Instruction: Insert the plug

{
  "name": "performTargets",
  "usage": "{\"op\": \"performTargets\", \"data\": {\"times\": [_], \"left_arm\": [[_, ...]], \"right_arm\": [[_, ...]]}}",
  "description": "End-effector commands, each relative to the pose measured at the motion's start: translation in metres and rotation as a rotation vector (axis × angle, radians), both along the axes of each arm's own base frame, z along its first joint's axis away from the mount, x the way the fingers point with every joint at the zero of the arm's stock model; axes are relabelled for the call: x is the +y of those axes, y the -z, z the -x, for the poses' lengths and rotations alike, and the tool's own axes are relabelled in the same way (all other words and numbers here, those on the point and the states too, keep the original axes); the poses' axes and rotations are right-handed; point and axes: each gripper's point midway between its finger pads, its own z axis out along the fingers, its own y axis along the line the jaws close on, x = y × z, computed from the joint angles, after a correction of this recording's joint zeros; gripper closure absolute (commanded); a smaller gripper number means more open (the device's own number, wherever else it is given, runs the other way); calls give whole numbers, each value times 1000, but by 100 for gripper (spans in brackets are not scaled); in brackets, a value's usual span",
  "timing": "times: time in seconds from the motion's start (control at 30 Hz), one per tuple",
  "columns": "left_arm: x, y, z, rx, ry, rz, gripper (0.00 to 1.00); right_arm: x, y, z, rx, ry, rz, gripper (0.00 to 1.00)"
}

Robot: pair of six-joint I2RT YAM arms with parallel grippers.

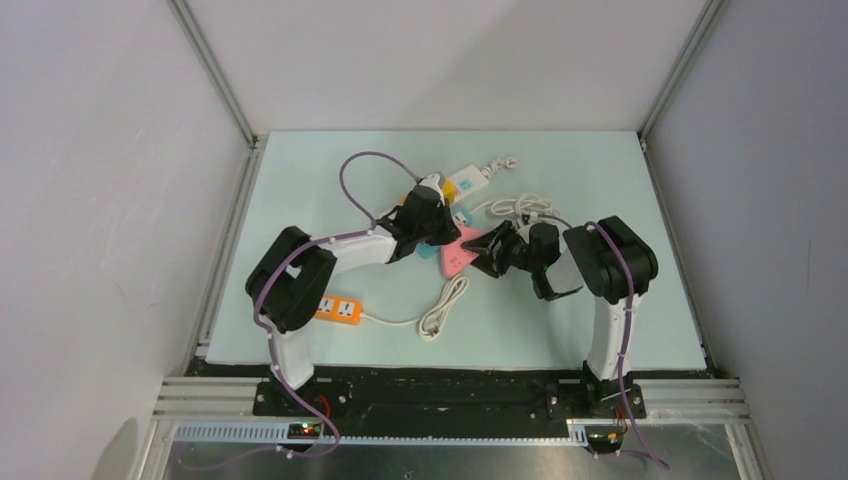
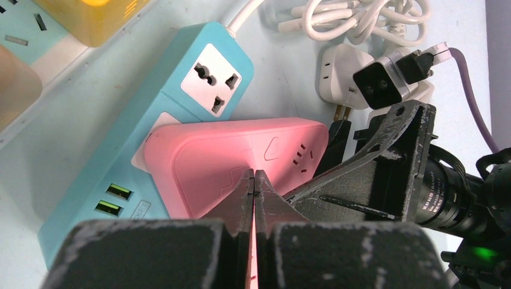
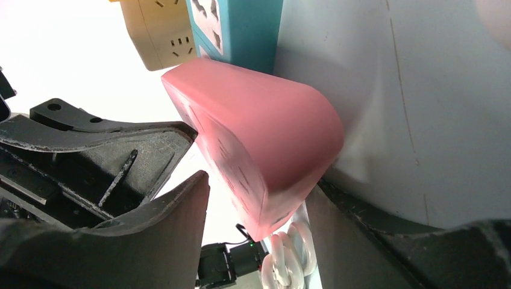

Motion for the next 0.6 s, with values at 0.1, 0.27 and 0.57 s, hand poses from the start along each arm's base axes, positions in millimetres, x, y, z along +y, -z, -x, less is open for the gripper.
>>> {"op": "performTargets", "data": {"times": [0.1, 0.27, 0.57], "left_arm": [[8, 6, -2, 37, -29, -26, 98], [12, -15, -18, 10, -55, 19, 82], [5, -14, -29, -3, -9, 16, 75]], "right_arm": [[-8, 24, 18, 138, 11, 45, 31], [-10, 19, 17, 135, 12, 53, 30], [-6, 15, 11, 127, -24, 120, 33]]}}
